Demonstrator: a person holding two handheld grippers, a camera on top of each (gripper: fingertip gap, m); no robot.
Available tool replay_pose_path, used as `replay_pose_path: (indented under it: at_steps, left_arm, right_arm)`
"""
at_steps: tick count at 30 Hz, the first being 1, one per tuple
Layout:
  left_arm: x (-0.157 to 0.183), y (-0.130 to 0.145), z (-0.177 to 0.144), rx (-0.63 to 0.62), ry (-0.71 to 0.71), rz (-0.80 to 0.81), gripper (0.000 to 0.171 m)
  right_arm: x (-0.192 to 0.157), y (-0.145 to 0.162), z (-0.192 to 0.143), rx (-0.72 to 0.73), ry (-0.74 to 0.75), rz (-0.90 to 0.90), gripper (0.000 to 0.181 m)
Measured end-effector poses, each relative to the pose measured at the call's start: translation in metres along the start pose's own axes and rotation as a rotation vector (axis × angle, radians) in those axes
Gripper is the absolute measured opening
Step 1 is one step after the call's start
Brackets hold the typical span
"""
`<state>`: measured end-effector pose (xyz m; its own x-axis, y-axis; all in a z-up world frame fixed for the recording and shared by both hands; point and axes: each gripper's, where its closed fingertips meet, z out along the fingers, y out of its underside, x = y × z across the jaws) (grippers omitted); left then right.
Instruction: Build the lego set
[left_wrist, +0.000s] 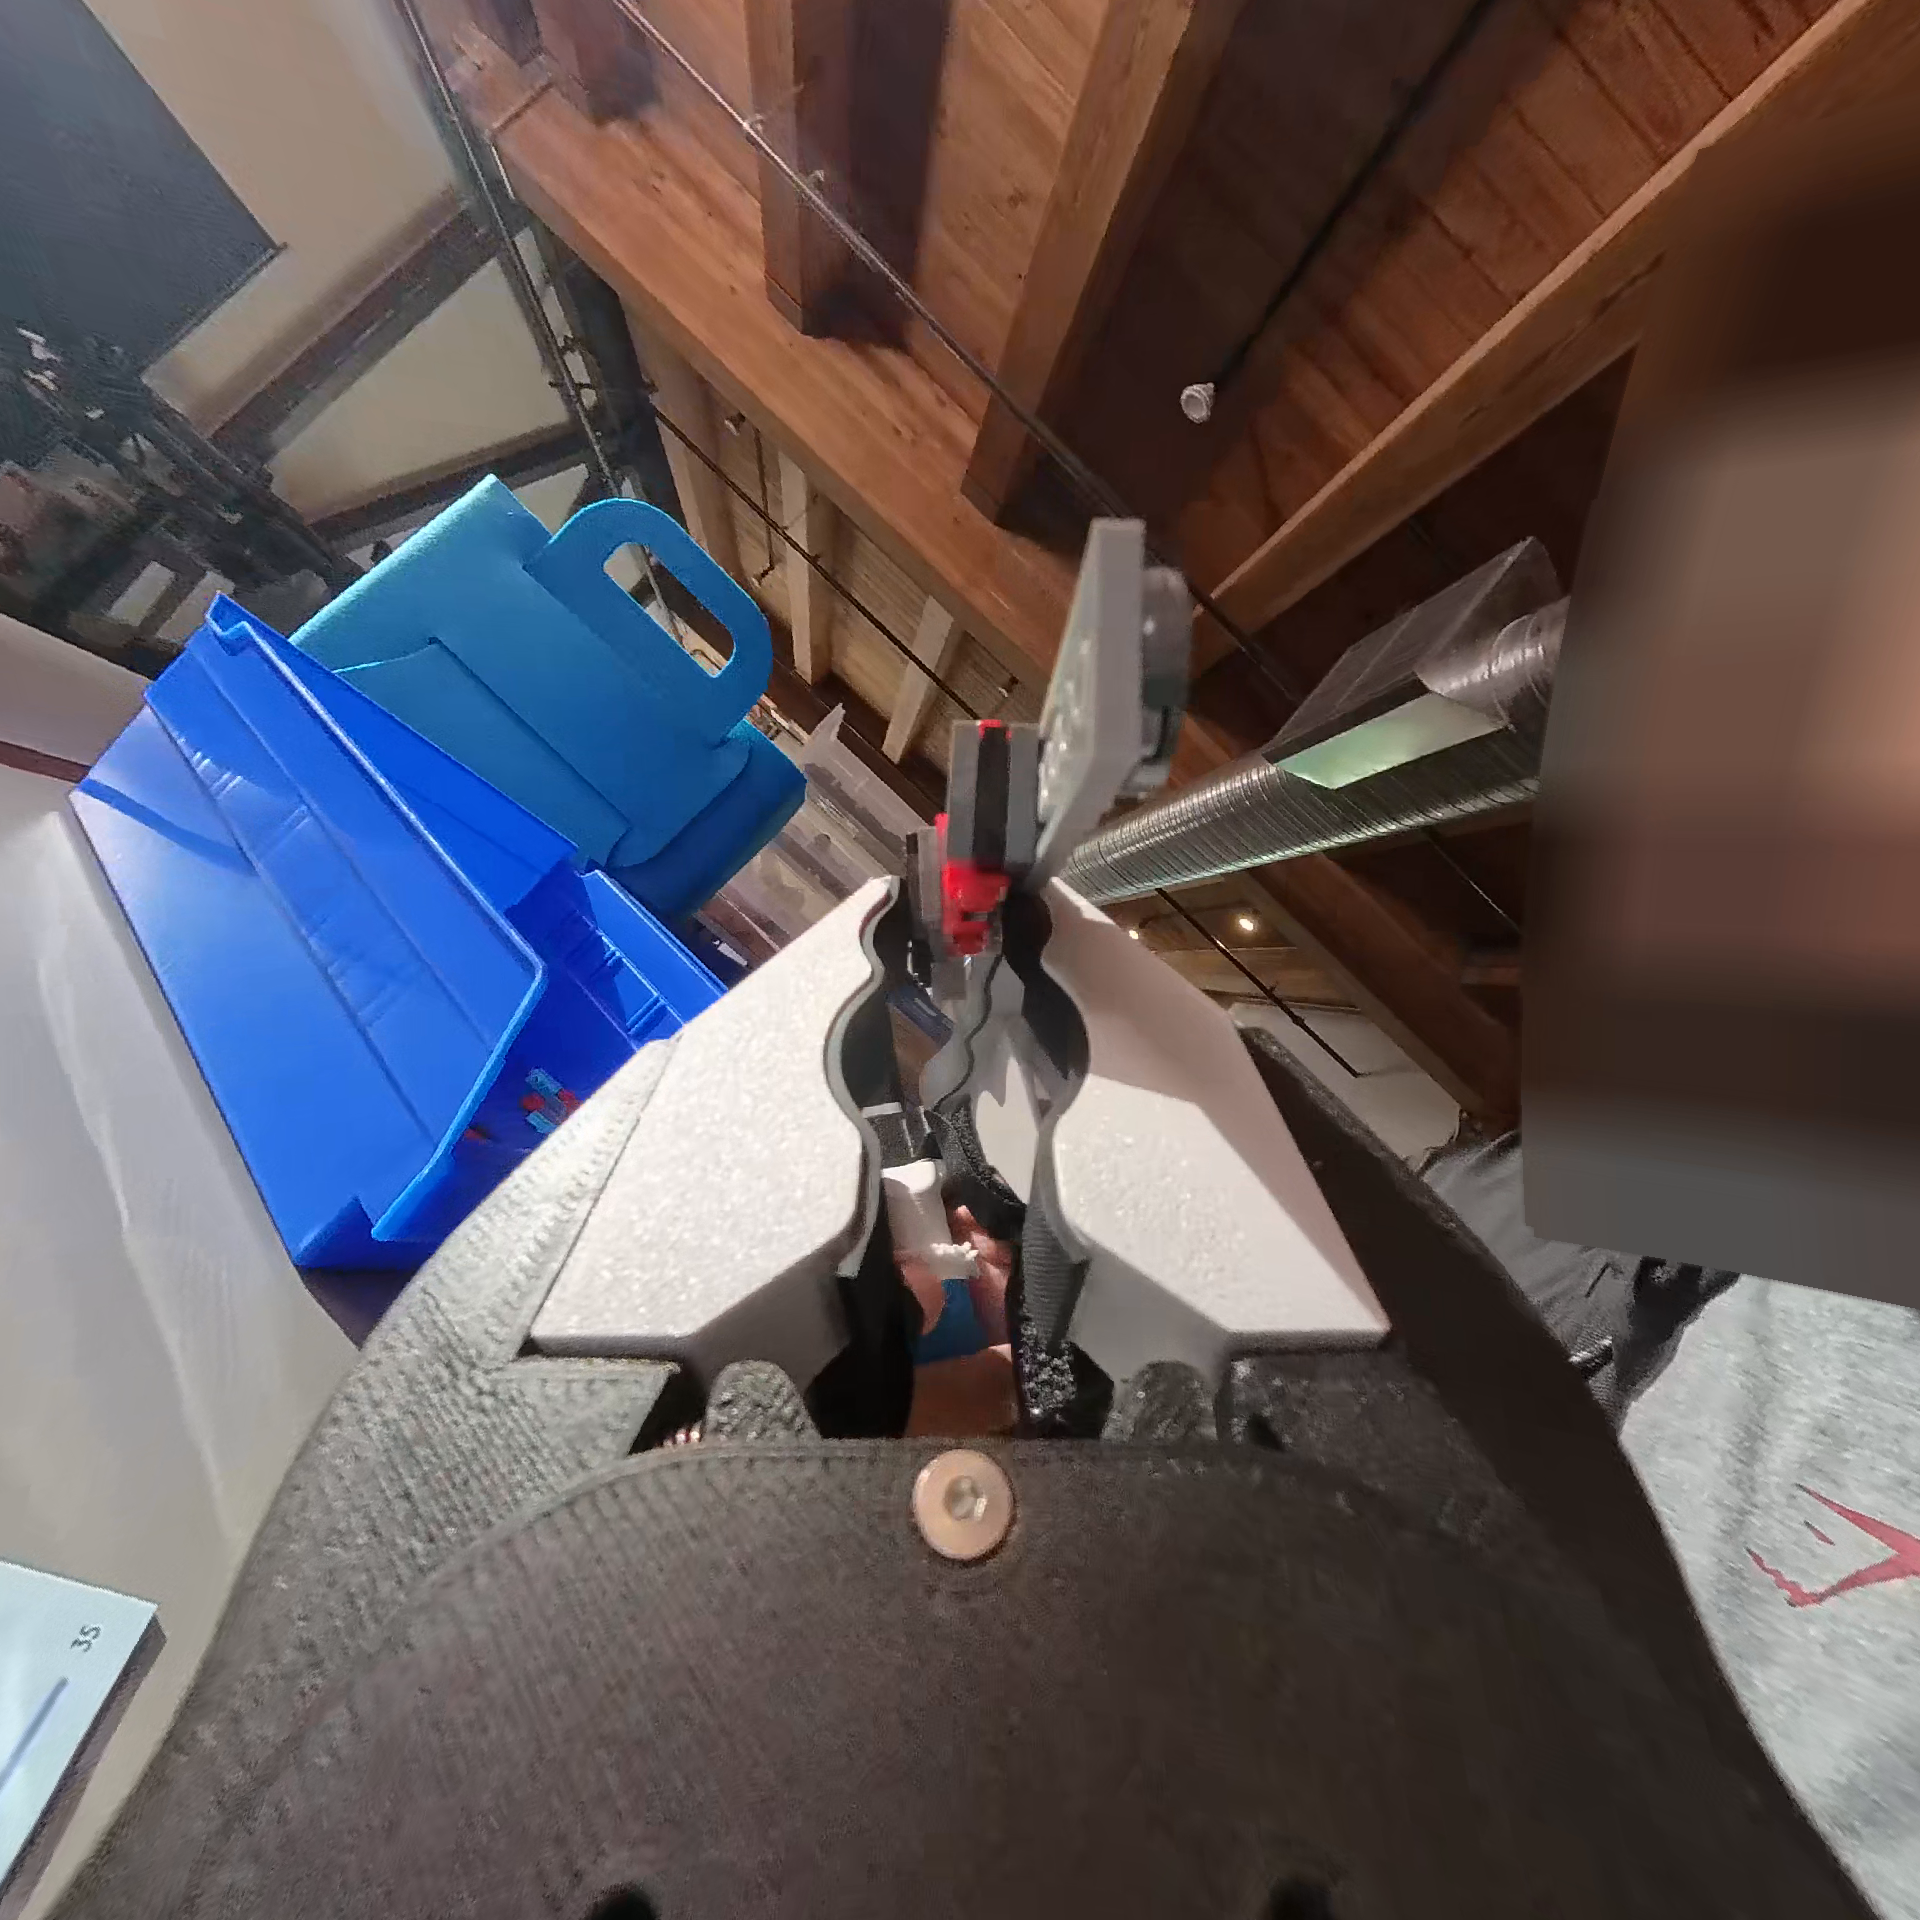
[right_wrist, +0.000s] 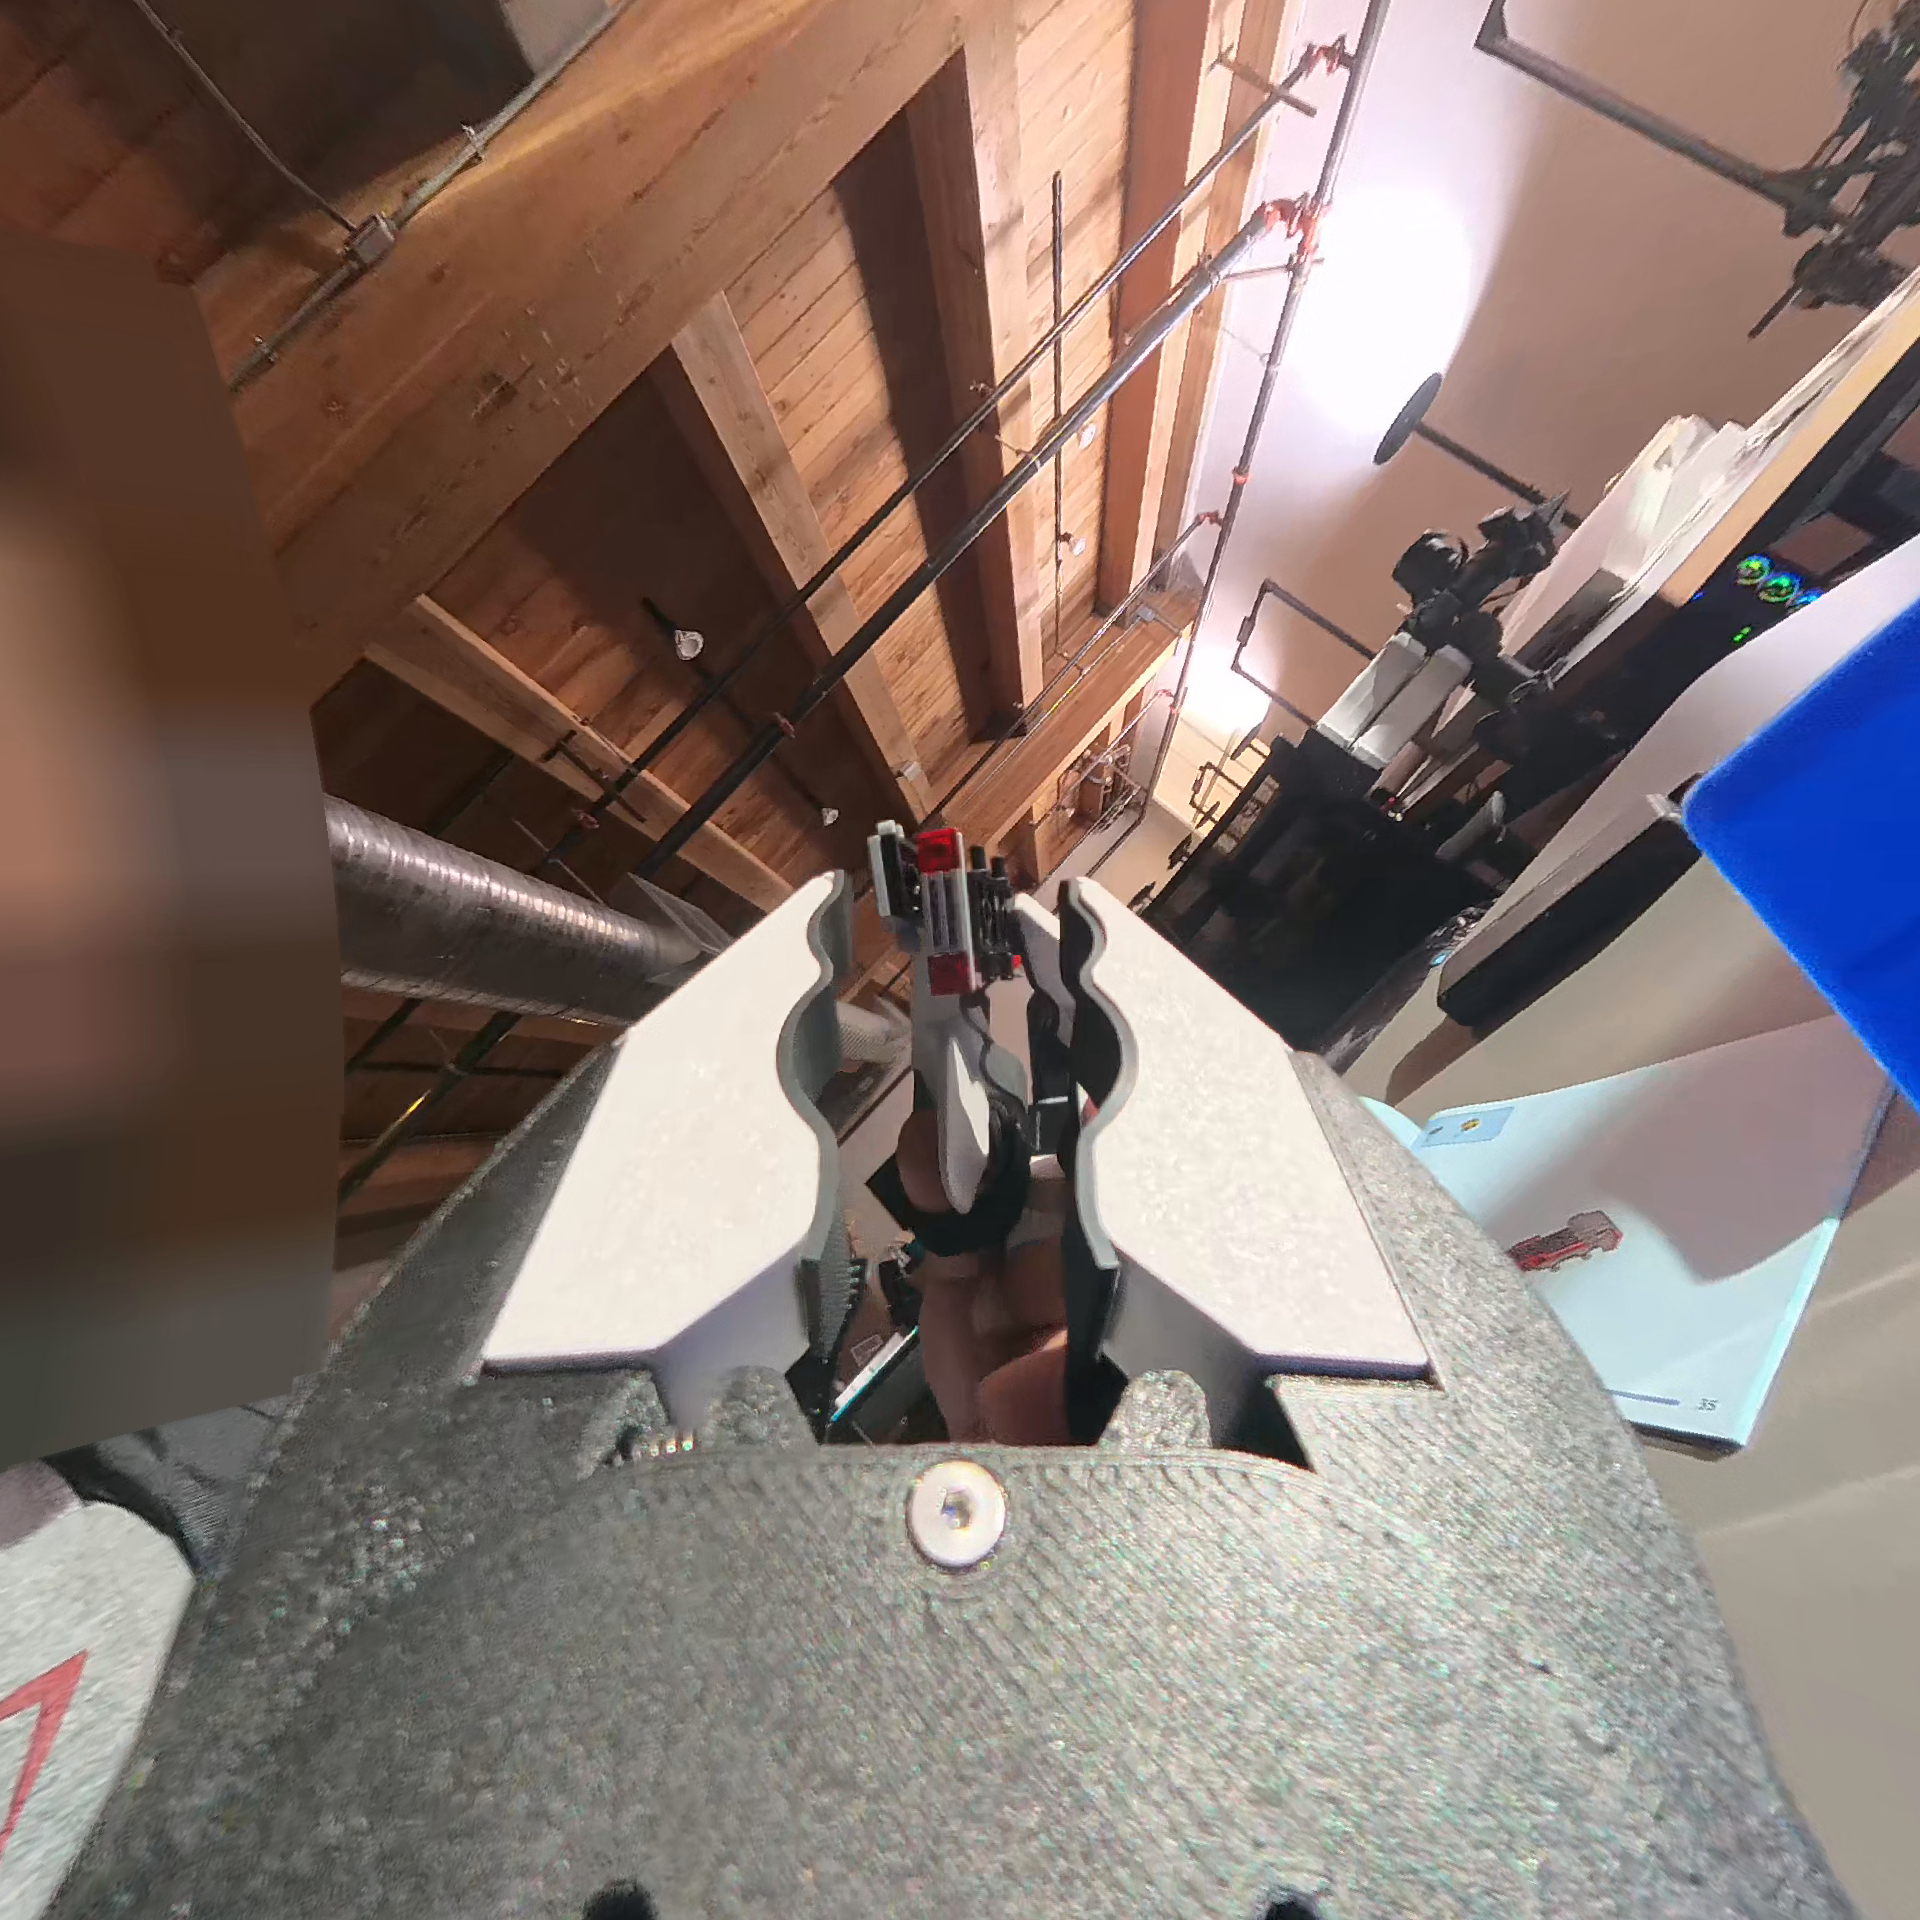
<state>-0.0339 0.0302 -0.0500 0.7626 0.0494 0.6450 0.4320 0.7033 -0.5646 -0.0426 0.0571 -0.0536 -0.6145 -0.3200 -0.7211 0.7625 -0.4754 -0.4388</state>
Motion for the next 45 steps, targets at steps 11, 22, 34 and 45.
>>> replay_pose_path:
  at_steps: [11,22,34,45]
  left_arm:
    - [0.006,0.009,0.003,-0.128,0.005,0.069,0.017]
    - [0.008,0.008,0.005,-0.11,0.019,0.034,0.023]
    - [0.006,0.006,0.004,-0.087,0.018,-0.005,0.026]
    - [0.001,-0.009,-0.003,0.0,0.02,-0.08,0.017]
  right_arm:
    - [-0.01,0.005,0.002,-0.041,-0.094,0.073,0.027]
    - [-0.005,0.01,0.002,-0.038,-0.076,0.086,0.021]
    - [-0.004,0.012,0.002,-0.041,-0.041,0.023,0.021]
    - [-0.005,0.013,0.004,-0.078,0.039,-0.218,0.041]
